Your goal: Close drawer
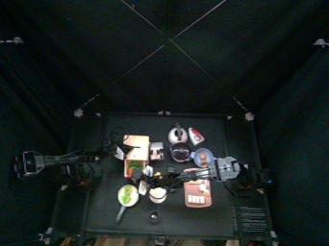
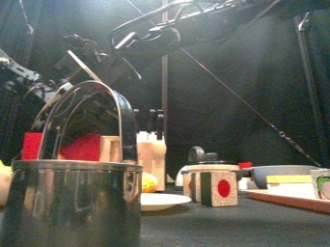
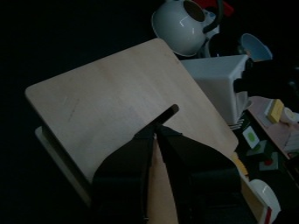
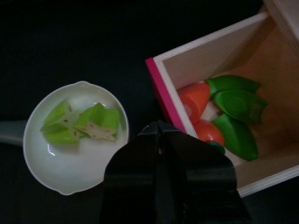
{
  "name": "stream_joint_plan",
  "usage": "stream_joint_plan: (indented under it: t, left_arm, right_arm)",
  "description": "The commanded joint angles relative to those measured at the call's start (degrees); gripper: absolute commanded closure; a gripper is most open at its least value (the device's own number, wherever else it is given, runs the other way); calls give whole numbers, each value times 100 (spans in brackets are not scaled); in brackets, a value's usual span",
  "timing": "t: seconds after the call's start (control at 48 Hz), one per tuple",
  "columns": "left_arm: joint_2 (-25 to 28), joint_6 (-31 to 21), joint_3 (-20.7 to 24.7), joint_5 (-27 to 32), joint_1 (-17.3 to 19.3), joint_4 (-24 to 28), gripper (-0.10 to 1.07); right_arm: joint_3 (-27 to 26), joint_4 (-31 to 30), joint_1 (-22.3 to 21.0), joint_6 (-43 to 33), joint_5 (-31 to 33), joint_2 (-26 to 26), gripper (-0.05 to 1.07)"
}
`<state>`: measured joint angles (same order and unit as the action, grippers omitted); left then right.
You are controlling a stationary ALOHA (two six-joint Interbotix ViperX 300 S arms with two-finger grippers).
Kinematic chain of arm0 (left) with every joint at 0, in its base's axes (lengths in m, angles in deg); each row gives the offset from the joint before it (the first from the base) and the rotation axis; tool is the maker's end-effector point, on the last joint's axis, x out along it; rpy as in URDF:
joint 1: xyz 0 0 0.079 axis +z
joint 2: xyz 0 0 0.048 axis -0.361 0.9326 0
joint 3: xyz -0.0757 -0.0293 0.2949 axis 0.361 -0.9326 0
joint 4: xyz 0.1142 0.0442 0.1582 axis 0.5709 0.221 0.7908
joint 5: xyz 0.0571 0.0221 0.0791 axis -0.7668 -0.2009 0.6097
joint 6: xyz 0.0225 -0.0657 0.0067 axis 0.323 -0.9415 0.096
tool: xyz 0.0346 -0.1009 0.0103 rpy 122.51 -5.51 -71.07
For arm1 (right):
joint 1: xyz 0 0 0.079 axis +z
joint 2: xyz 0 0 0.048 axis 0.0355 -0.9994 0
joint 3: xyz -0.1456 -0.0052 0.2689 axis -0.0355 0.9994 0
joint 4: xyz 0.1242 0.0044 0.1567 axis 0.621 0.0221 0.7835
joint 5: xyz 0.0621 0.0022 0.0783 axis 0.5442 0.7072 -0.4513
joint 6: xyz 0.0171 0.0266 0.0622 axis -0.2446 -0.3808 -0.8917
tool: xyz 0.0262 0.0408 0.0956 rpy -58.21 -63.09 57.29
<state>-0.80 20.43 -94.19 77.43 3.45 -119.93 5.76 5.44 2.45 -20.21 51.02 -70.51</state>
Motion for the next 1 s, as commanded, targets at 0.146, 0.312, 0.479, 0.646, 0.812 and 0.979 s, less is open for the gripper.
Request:
stream_joint_plan:
  t: [0.146, 0.312, 0.479, 0.646, 0.812, 0.979]
  left_arm:
    - [35, 18, 9, 70, 18, 9, 39]
    - [9, 18, -9, 88, 18, 9, 39]
    - [0, 9, -9, 105, 18, 9, 39]
    - [0, 9, -9, 132, 18, 0, 39]
    - [0, 9, 0, 193, 18, 0, 39]
    - [-9, 9, 9, 193, 18, 0, 39]
  right_arm:
    - [-158, -35, -193, 0, -9, 158, 56]
    - [-167, -53, -272, -9, -9, 158, 56]
    - [-167, -97, -378, -44, -9, 158, 56]
    - [-211, -132, -483, -9, 0, 158, 56]
    - [-211, -202, -545, -9, 62, 167, 56]
    - [-211, -237, -606, -18, 176, 185, 56]
